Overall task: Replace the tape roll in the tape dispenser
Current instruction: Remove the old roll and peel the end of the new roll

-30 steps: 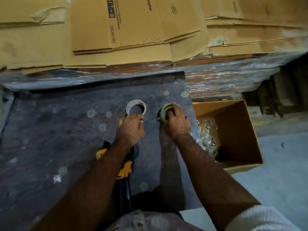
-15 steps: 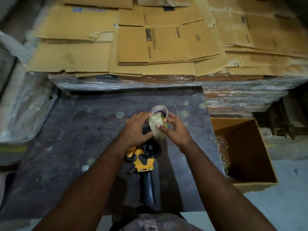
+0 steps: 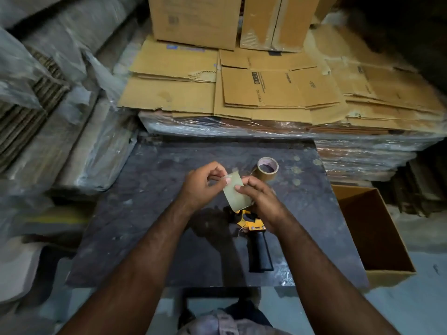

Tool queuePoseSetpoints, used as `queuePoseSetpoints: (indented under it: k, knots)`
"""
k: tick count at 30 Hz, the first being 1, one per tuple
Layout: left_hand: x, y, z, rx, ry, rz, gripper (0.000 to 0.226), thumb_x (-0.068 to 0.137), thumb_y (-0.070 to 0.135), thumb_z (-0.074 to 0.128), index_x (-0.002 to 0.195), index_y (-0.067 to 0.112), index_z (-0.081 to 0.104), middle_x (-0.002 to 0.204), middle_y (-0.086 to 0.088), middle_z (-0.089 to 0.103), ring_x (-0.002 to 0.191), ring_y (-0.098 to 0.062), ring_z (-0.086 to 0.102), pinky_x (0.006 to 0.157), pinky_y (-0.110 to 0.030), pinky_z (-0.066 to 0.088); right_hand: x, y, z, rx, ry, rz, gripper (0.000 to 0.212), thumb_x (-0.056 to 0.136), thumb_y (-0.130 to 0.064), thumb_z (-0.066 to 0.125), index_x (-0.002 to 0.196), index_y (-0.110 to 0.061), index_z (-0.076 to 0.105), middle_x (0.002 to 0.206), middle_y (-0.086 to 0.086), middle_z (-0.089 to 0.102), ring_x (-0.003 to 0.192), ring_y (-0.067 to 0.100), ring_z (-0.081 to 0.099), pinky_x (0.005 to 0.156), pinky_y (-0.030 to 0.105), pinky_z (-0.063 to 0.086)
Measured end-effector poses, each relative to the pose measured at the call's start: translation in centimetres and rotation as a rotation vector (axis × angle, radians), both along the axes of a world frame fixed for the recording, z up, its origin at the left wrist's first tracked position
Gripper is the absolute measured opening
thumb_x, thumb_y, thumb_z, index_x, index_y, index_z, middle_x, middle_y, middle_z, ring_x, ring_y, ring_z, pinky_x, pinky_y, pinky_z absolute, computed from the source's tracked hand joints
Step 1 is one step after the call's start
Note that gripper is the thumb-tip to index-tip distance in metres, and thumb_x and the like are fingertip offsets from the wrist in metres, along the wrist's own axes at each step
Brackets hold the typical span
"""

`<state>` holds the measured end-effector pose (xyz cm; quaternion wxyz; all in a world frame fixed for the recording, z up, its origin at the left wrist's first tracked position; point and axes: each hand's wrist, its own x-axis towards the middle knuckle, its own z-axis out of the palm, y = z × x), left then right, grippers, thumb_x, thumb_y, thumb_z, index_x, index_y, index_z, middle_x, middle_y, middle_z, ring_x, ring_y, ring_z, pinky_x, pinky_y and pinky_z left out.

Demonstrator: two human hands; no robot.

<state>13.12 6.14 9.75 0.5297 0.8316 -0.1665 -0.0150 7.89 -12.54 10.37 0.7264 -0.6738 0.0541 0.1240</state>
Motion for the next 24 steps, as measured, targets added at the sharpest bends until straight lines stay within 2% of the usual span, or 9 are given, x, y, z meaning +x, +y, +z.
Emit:
queuePoseSetpoints:
  k: [3,6,10,13,16,19,21,24]
  knots:
    - [-1.0,0.2,0.9,0.062,-0.102,-0.078,0.01,0.088,0.021,0.071,0.097,0.019,0.066,0.094,0.006,0.072,0.091,-0.009,0.069,0.079,-0.027,0.054,-2.2,0.5,0.8,-0.024,0.009,-0.065,0.015,0.087,-0.025,0.069,0.092,-0.013,0.062,0.084,0.008,0.058,0.076,0.023,0.051,0.058,0.031,0.038]
    - [-1.8,0.0,2.1,0.116,-0.244,-0.152,0.01,0.09,0.02,0.068,0.099,0.018,0.066,0.098,0.004,0.07,0.094,-0.014,0.067,0.083,-0.033,0.054,-3.8,0.7,1.6,-0.018,0.016,-0.111,0.017,0.082,-0.033,0.07,0.09,-0.02,0.061,0.087,0.006,0.06,0.081,0.023,0.055,0.067,0.037,0.043]
    - [-2.6,-0.3,3.5,0.198,-0.389,-0.219,0.006,0.092,0.019,0.061,0.097,0.019,0.066,0.095,0.002,0.065,0.089,-0.017,0.061,0.08,-0.038,0.052,-5.0,0.8,2.9,-0.042,0.009,-0.131,0.02,0.083,-0.04,0.071,0.078,-0.027,0.058,0.084,0.002,0.061,0.084,0.024,0.055,0.075,0.046,0.042]
    - [-2.6,-0.4,4.1,0.264,-0.421,-0.256,0.004,0.094,0.028,0.052,0.095,0.028,0.056,0.096,0.004,0.059,0.087,-0.019,0.058,0.076,-0.043,0.052,-5.5,0.8,3.9,-0.04,0.011,-0.124,0.02,0.087,-0.039,0.07,0.084,-0.022,0.059,0.088,0.008,0.059,0.085,0.027,0.055,0.075,0.047,0.043]
    - [-2.7,-0.4,4.3,0.355,-0.441,-0.261,0.009,0.097,0.033,0.04,0.096,0.029,0.048,0.096,0.005,0.054,0.085,-0.022,0.055,0.073,-0.046,0.051,-5.5,0.8,4.6,-0.064,0.024,-0.094,0.023,0.087,-0.042,0.069,0.093,-0.021,0.061,0.092,0.01,0.061,0.087,0.028,0.059,0.076,0.048,0.046]
    - [-3.1,-0.4,3.9,0.276,-0.377,-0.16,0.008,0.099,0.02,0.042,0.094,0.024,0.047,0.089,0.003,0.061,0.079,-0.024,0.059,0.068,-0.039,0.049,-5.6,1.3,4.7,-0.098,0.03,-0.062,0.024,0.087,-0.042,0.069,0.094,-0.021,0.062,0.088,0.007,0.06,0.082,0.024,0.058,0.072,0.04,0.048]
    - [-3.1,-0.3,3.3,0.173,-0.235,-0.027,0.01,0.1,0.011,0.044,0.097,0.017,0.051,0.088,-0.002,0.069,0.079,-0.026,0.066,0.068,-0.036,0.052,-5.7,1.7,4.4,-0.122,0.022,-0.056,0.019,0.091,-0.035,0.067,0.087,-0.019,0.059,0.08,0.004,0.055,0.074,0.02,0.056,0.063,0.032,0.048]
    - [-3.2,-0.4,2.2,0.038,0.029,0.094,0.009,0.102,0.013,0.047,0.097,0.016,0.054,0.09,-0.008,0.071,0.078,-0.028,0.071,0.07,-0.045,0.062,-6.2,1.8,3.8,-0.159,0.015,-0.044,0.028,0.094,-0.027,0.065,0.071,-0.022,0.052,0.072,0.0,0.051,0.065,0.014,0.052,0.056,0.029,0.043]
